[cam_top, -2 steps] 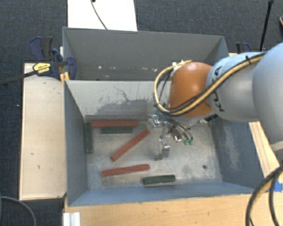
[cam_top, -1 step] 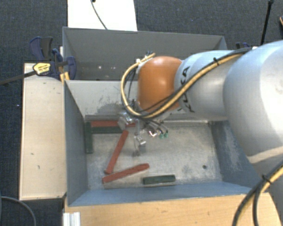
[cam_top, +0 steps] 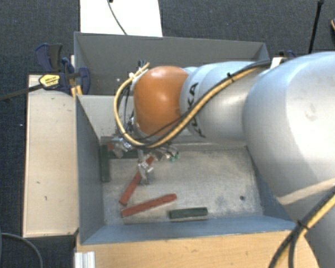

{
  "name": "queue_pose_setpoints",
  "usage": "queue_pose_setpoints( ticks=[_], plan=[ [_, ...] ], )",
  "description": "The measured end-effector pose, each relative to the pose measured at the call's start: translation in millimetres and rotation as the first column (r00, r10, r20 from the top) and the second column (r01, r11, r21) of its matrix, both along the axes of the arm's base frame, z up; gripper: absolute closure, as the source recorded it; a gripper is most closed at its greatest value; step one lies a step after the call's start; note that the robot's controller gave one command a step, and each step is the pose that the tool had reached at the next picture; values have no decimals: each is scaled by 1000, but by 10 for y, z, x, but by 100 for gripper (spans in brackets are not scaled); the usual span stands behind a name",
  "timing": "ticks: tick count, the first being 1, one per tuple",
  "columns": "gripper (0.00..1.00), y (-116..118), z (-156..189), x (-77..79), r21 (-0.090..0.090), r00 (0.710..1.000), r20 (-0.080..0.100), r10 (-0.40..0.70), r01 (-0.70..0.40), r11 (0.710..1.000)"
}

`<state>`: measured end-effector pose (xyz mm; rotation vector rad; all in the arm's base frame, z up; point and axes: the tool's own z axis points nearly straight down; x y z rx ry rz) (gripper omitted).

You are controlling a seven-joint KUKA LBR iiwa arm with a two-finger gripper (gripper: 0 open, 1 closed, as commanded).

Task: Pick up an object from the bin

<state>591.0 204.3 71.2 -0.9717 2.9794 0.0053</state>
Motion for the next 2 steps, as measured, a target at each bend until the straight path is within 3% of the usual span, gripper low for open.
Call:
queue_pose_setpoints(
  ticks=[1, 2],
  plan=[
    [100, -21, -5, 1, -2, 1000, -2, -5, 5, 1000],
    [100, 133, 1879, -31, 0, 1000, 6, 10, -10, 1000]
  ],
)
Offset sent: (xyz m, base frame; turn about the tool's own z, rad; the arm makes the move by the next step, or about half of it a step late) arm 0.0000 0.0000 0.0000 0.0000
